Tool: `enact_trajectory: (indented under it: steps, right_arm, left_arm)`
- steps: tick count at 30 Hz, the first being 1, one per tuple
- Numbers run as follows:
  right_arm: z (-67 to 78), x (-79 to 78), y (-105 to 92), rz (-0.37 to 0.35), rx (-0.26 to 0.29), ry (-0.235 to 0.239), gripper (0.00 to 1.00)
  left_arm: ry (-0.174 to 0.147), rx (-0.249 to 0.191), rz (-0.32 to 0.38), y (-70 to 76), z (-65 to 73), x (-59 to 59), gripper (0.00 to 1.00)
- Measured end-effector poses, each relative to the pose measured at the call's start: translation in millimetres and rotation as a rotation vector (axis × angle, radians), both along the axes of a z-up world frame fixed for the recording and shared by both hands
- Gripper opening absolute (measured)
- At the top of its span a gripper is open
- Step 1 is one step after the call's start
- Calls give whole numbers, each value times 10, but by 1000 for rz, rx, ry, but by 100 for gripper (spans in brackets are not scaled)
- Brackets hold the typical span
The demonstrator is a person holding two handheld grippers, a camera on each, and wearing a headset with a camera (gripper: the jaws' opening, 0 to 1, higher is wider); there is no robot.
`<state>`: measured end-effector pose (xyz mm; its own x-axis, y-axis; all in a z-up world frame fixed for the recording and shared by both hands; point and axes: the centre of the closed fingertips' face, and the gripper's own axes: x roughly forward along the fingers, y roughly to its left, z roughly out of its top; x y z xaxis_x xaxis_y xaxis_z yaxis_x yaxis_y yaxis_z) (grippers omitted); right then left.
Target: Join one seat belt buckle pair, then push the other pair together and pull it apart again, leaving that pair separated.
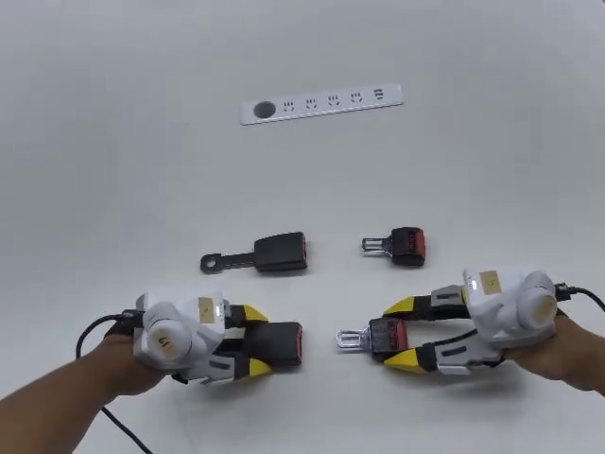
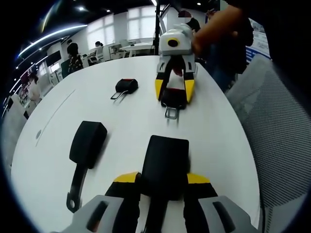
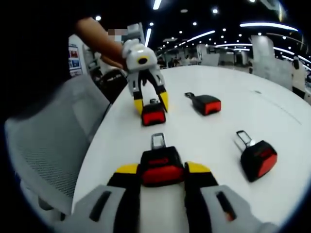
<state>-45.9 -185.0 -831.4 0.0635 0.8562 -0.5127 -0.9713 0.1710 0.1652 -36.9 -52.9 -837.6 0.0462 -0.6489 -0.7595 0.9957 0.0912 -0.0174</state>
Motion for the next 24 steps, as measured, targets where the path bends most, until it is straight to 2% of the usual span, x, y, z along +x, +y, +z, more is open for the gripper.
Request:
enact_trajectory:
  steps: [19,24]
  right_arm:
    - [-22,-2,439,1,39,-2,35]
    - [-27,-14,504,2,46,-3,35]
  left_arm:
    - [0,-1,1,-6,7,-3,35]
    - [0,-1,0,-6,9,-7,35]
